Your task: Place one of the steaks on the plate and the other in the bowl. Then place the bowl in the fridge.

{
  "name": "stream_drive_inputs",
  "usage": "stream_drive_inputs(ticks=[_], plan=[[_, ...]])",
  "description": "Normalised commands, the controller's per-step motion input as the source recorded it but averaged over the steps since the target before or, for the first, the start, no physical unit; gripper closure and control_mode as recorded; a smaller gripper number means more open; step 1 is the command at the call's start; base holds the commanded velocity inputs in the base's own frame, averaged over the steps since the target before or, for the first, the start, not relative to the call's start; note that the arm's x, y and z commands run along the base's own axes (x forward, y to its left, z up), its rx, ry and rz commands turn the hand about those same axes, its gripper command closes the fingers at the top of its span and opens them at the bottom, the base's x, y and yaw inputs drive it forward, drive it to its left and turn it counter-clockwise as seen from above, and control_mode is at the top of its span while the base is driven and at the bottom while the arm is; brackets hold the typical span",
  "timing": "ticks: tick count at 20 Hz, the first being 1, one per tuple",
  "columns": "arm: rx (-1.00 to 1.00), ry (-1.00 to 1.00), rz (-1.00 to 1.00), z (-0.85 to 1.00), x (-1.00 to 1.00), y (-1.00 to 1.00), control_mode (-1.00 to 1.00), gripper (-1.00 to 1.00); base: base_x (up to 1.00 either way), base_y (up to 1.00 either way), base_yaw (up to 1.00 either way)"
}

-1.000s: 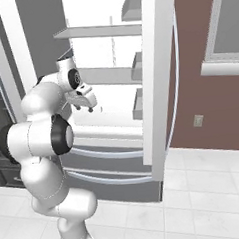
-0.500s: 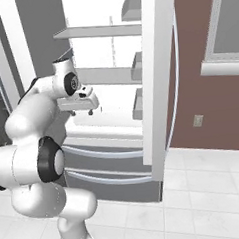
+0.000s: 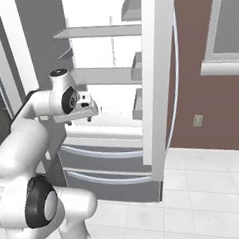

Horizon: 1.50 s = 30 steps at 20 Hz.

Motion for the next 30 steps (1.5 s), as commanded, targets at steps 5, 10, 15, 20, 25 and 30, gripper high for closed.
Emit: stream_drive_inputs(ticks=[5,10,15,20,25,30], plan=[[0.02,0.03,-0.02,-0.15,-0.01,0.0,-1.0,-1.0,0.0,0.0,0.0],[0.01,0.07,-0.22,0.0,-0.18,0.0,-1.0,-1.0,0.0,0.0,0.0],[0.02,0.15,-0.22,0.04,-0.35,0.0,-1.0,-1.0,0.0,0.0,0.0],[0.09,0.07,-0.09,0.01,-0.86,-0.06,-1.0,-1.0,0.0,0.0,0.0],[0.07,0.0,-0.02,-0.1,-0.93,-0.05,-1.0,-1.0,0.0,0.0,0.0],[0.0,-0.03,0.0,-0.13,-0.72,-0.03,-1.0,-1.0,0.0,0.0,0.0]])
